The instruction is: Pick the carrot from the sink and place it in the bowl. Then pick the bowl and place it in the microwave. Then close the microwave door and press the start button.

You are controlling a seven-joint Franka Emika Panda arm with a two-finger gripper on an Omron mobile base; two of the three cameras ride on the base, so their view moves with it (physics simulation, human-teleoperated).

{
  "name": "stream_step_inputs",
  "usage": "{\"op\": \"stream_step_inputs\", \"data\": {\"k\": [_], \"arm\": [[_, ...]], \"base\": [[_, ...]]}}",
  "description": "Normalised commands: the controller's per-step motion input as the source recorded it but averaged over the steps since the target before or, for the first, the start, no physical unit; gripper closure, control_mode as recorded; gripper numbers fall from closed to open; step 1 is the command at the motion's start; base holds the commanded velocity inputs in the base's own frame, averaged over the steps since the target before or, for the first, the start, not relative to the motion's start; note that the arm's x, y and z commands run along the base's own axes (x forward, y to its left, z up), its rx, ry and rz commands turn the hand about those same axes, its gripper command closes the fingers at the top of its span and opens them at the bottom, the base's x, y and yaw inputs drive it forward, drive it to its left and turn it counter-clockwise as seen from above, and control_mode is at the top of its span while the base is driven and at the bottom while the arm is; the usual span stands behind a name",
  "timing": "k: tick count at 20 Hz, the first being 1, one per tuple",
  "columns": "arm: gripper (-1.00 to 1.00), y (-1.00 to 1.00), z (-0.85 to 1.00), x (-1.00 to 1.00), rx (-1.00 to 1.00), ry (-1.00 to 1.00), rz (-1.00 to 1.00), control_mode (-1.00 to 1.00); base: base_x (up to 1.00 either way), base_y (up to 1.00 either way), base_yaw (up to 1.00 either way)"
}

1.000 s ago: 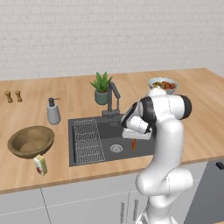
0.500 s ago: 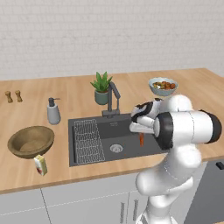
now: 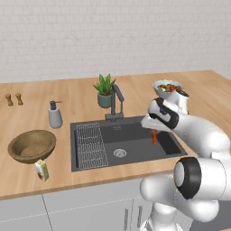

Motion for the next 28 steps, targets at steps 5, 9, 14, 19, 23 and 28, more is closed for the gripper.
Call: {"op": "stream_step_inputs", "data": {"k": [5, 9, 14, 19, 23, 28], "arm": [[1.0, 0.35, 0.82, -0.81, 0.09, 0.01, 0.04, -1.0], [1.0, 1.0, 0.85, -0.46, 0.02, 0.04, 0.08, -1.0], [1.0, 1.0, 0.72, -0.33, 0.0, 0.04, 0.07, -1.0], [1.0, 1.0, 0.28, -0.19, 0.0, 0.07, 0.04, -1.0], [1.0, 1.0, 0.0, 0.0, 0.0, 0.15, 0.0, -1.0], [1.0, 1.0, 0.0, 0.0, -0.01, 0.16, 0.0, -1.0]], "base": [[0.0, 0.0, 0.0], [0.0, 0.0, 0.0], [0.0, 0.0, 0.0], [0.0, 0.0, 0.0], [0.0, 0.0, 0.0], [0.0, 0.0, 0.0]]}}
